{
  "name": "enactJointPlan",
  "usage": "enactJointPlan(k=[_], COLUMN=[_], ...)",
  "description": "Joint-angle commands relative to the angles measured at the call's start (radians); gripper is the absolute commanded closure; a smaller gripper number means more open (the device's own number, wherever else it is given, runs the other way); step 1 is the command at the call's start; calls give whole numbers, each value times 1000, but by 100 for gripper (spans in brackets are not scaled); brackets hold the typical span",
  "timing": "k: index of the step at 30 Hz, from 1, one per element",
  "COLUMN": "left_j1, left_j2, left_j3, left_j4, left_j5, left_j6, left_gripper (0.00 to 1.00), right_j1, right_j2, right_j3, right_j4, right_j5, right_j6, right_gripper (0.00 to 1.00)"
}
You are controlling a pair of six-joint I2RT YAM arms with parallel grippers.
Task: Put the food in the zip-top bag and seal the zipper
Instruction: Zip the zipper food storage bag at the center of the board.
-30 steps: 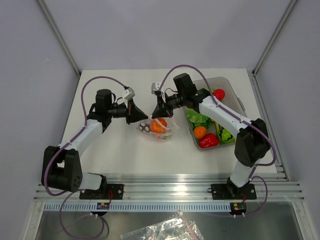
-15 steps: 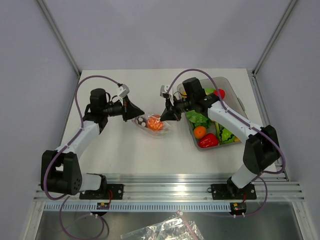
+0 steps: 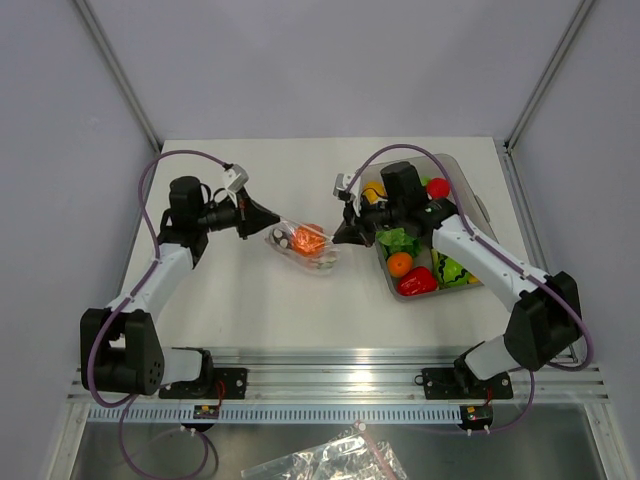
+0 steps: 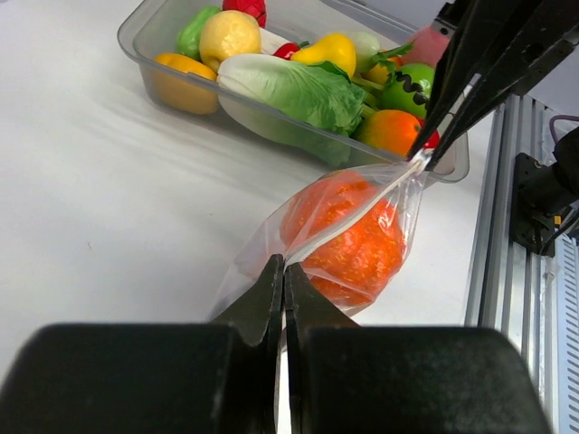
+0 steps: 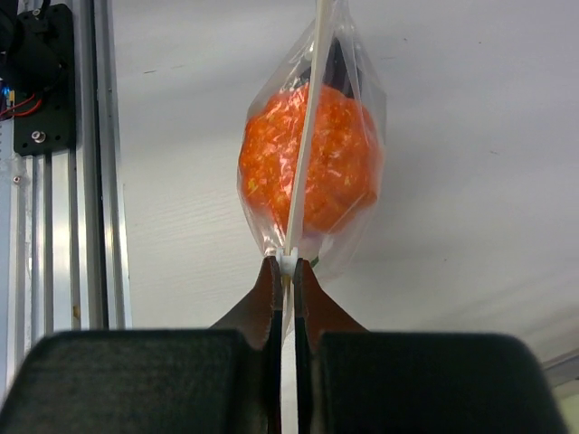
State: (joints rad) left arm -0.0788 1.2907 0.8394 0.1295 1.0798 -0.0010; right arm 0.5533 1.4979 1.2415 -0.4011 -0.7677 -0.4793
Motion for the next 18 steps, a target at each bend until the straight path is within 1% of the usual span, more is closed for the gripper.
enactJointPlan(k=[1,9,18], left_j1=[45,63,67], left_j2=[-33,-30,-33], left_j3=[6,4,6], left_j4=[78,88,78], left_j5=[-84,-93,-107], left_j6=[10,6,6], left_gripper=[100,100,100], right_j1=[-26,-39,-47], right_j2=[-79,-156,-179], right_j3=[-46,-125,-145], right_j4=[-50,-30,-22], right_j5=[44,76,94], right_j6=[28,53,61], right_gripper=[100,100,100])
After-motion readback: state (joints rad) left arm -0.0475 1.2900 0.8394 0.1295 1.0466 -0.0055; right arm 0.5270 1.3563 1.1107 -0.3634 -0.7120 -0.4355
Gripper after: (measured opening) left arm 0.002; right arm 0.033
